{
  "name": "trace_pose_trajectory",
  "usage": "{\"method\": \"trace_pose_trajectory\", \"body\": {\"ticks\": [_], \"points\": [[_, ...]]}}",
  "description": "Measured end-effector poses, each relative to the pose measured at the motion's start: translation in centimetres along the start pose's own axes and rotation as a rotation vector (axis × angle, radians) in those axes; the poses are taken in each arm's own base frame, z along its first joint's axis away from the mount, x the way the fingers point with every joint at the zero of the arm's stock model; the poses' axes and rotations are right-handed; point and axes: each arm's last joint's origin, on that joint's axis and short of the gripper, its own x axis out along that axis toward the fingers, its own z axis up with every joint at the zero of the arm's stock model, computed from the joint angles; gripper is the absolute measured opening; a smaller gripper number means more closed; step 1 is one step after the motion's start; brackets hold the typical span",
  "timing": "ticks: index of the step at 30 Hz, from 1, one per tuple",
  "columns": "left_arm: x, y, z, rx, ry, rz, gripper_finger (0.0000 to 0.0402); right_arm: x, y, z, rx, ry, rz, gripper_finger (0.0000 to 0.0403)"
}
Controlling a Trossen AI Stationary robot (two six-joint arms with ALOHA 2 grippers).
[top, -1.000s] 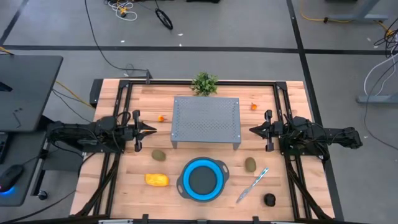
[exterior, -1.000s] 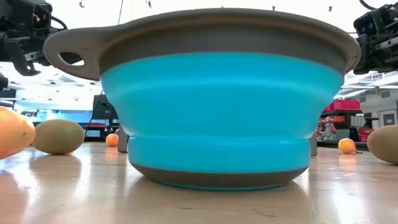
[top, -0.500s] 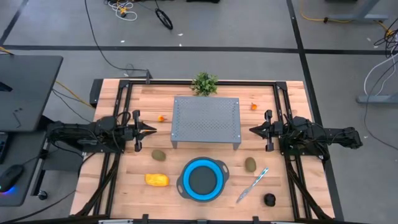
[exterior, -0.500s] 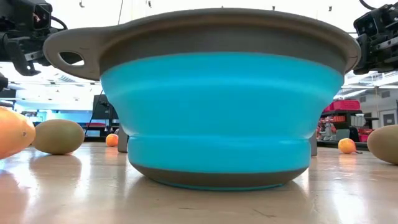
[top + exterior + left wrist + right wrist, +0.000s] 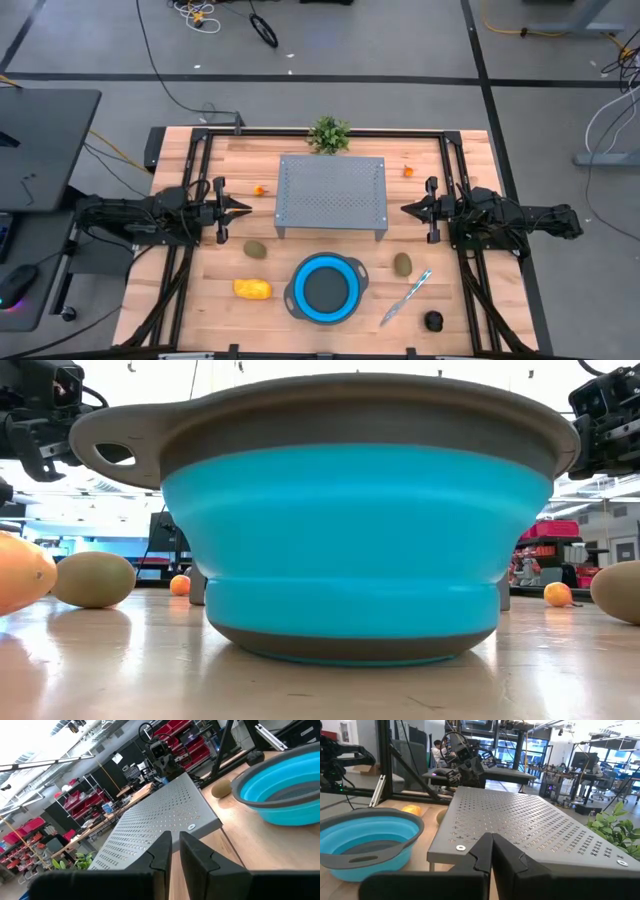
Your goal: Pick & Place Fruit
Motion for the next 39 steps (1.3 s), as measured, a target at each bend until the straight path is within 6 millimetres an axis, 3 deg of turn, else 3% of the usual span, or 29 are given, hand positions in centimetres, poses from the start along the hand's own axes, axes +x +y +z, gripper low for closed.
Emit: {"method": "trace_pose_trajectory", "body": {"ticks": [21,39], "points": [[0.0,0.06,0.06,0.196,-0.002,0.01,0.0045,0.0,0.0,0.0,0.0,0.0,0.0,0.0015],[-0.02,-0.22,0.26,-0.297,-0.057,-0.099,0.0045,0.0,-0.02,0.0,0.0,0.0,-0.006,0.0015]]}}
